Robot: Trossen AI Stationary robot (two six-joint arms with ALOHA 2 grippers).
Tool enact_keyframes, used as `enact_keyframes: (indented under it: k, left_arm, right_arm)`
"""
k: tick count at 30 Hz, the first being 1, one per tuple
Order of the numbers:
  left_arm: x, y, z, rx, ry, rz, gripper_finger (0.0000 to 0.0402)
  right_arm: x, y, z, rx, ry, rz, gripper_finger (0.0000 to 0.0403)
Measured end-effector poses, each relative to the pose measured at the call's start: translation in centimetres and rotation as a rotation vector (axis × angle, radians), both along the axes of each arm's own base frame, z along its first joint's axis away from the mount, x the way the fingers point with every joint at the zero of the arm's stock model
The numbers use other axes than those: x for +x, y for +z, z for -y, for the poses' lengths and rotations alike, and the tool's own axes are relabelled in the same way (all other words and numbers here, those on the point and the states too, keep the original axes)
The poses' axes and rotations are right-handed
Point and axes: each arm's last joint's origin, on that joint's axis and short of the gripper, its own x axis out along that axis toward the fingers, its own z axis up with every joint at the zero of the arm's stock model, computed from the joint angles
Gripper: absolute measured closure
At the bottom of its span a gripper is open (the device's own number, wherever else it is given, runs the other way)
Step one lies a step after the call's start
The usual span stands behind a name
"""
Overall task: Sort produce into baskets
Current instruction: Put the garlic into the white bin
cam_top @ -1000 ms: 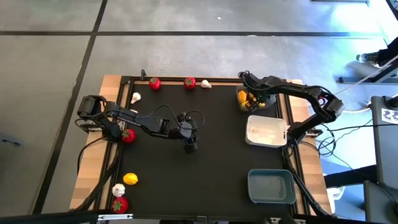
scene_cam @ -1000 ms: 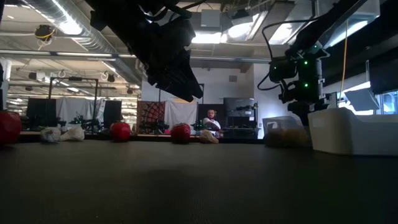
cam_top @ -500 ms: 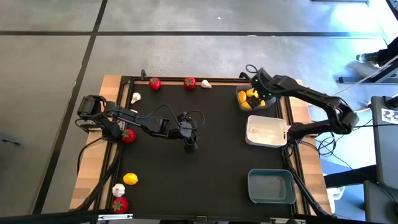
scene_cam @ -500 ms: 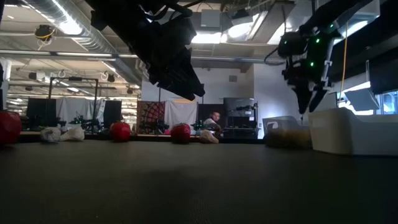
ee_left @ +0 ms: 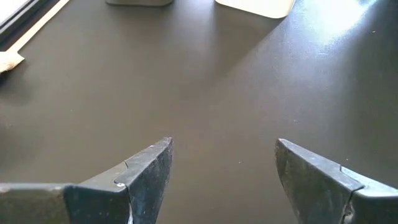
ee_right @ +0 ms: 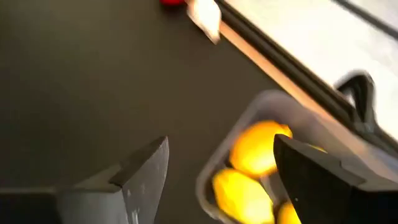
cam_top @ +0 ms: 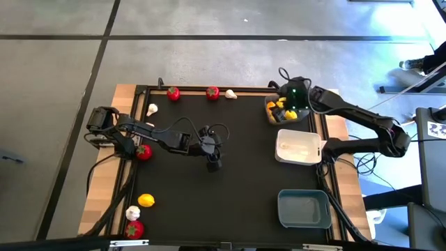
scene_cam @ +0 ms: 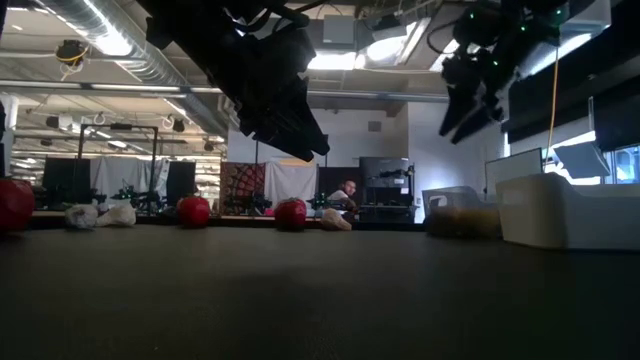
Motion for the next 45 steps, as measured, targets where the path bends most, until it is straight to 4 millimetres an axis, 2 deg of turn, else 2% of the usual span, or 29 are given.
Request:
enact_keyframes:
  k: [9, 15, 36, 40, 45]
  left_arm:
    - [0.0, 0.0, 0.0, -0.004, 0.004, 0.002, 0.0125]
    - [0.0, 0.1, 0.0, 0.002, 0.002, 0.008, 0.0125]
    - [0.1, 0.2, 0.1, 0.026, -0.015, 0.013, 0.0125]
    - [0.1, 0.2, 0.2, 0.036, -0.026, 0.016, 0.0125]
    - [0.1, 0.2, 0.2, 0.036, -0.025, 0.016, 0.0125]
  right_arm:
    - [3.3, 0.6, -1.2, -0.110, 0.137, 0.134, 0.0116]
    - [5.3, 0.1, -1.2, -0.137, 0.171, 0.182, 0.0116]
    - [11.2, -7.3, 1.9, -0.154, 0.230, 0.125, 0.0116]
    - [12.4, -7.7, 2.6, -0.169, 0.209, 0.112, 0.0116]
    - [14.7, -7.0, 3.9, -0.177, 0.204, 0.063, 0.0116]
